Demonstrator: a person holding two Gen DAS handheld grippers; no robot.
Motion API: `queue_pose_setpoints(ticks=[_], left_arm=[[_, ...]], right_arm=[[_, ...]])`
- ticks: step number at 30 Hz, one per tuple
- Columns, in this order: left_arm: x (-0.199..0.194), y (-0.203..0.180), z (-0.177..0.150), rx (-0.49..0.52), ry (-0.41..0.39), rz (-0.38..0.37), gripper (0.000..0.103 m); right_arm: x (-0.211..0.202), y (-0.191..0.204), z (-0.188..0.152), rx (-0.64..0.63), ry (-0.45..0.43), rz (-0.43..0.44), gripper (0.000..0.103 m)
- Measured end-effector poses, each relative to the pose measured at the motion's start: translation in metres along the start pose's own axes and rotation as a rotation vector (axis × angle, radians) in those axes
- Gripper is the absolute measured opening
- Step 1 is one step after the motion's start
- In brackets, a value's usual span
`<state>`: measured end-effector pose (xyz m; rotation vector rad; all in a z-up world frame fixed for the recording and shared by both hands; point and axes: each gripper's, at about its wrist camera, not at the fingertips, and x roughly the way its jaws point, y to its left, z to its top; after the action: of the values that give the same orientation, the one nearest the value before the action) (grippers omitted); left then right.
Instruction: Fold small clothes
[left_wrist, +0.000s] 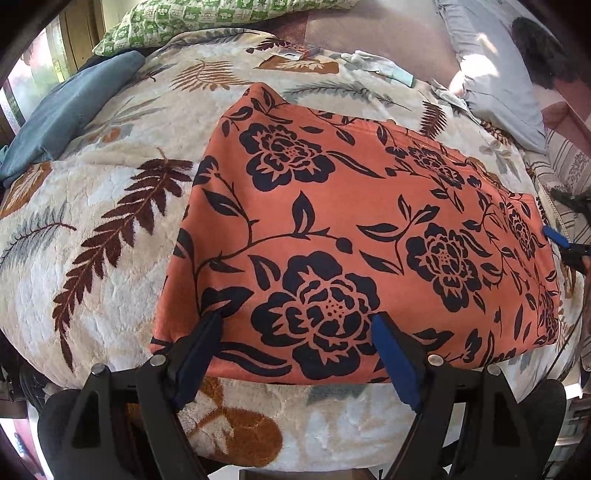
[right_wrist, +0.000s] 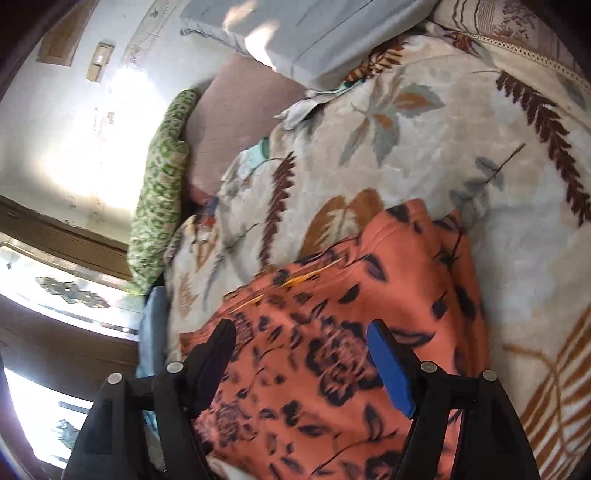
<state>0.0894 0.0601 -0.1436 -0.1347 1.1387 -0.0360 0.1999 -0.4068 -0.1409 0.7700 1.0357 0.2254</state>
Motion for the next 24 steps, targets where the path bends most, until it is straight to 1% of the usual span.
queue_pose_setpoints(ticks=[1,2,3,4,5,6,8,9,10,11,12,13,14,17,19,21,22,23,24], left_arm=[[0.001,0.000,0.000,0.001,-0.002,0.001,0.083],[0.001,0.000,0.000,0.005,-0.001,-0.001,0.083],[0.000,-0.001,0.000,0.012,-0.001,-0.001,0.083],[-0.001,-0.001,-0.001,0.017,-0.005,-0.003,0.083],[-0.002,-0.001,-0.001,0.017,-0.010,-0.008,0.083],[-0.002,-0.001,-0.001,0.014,-0.010,-0.012,0.083],[-0.003,-0.002,-0.002,0.009,-0.010,-0.021,0.083],[-0.005,-0.003,-0.003,0.004,-0.016,-0.029,0.083],[-0.007,-0.003,-0.004,0.000,-0.019,-0.038,0.083],[-0.010,-0.004,-0.006,-0.001,-0.021,-0.048,0.083],[-0.012,-0.005,-0.009,0.004,-0.024,-0.053,0.083],[-0.017,-0.005,-0.012,0.012,-0.032,-0.055,0.083],[-0.020,-0.005,-0.015,0.019,-0.040,-0.053,0.083],[-0.024,-0.003,-0.016,0.015,-0.043,-0.053,0.083],[-0.026,-0.003,-0.016,0.000,-0.040,-0.068,0.083],[-0.030,-0.006,-0.016,0.007,-0.047,-0.076,0.083],[-0.033,-0.008,-0.016,0.013,-0.052,-0.078,0.083],[-0.034,-0.010,-0.016,0.019,-0.055,-0.082,0.083],[-0.037,-0.012,-0.017,0.024,-0.056,-0.088,0.083]], right_arm=[[0.011,-0.021,0.006,0.054,0.005,-0.098,0.076],[0.021,-0.045,0.010,0.157,0.020,-0.138,0.073],[0.019,-0.058,0.009,0.236,-0.010,-0.065,0.072],[0.010,-0.060,0.008,0.252,-0.029,-0.035,0.073],[0.003,-0.051,0.007,0.223,-0.030,-0.023,0.073],[-0.004,-0.039,0.004,0.165,-0.037,-0.017,0.073],[-0.016,-0.024,-0.004,0.067,-0.072,-0.033,0.077],[-0.015,-0.026,-0.008,0.050,-0.076,-0.063,0.080],[-0.009,-0.035,-0.008,0.060,-0.052,-0.133,0.080],[0.000,-0.054,-0.009,0.115,-0.003,-0.216,0.078],[-0.001,-0.066,-0.011,0.178,-0.013,-0.182,0.076],[-0.011,-0.066,-0.013,0.199,-0.052,-0.149,0.076],[-0.018,-0.059,-0.015,0.190,-0.056,-0.145,0.076],[-0.041,-0.025,-0.026,0.082,-0.097,-0.121,0.076],[-0.052,-0.008,-0.040,0.039,-0.112,-0.064,0.076],[-0.057,-0.003,-0.056,0.034,-0.100,-0.012,0.078],[-0.054,-0.005,-0.064,0.031,-0.086,-0.003,0.079],[-0.045,-0.011,-0.070,0.033,-0.065,-0.023,0.080],[-0.031,-0.023,-0.075,0.045,-0.021,-0.074,0.081]])
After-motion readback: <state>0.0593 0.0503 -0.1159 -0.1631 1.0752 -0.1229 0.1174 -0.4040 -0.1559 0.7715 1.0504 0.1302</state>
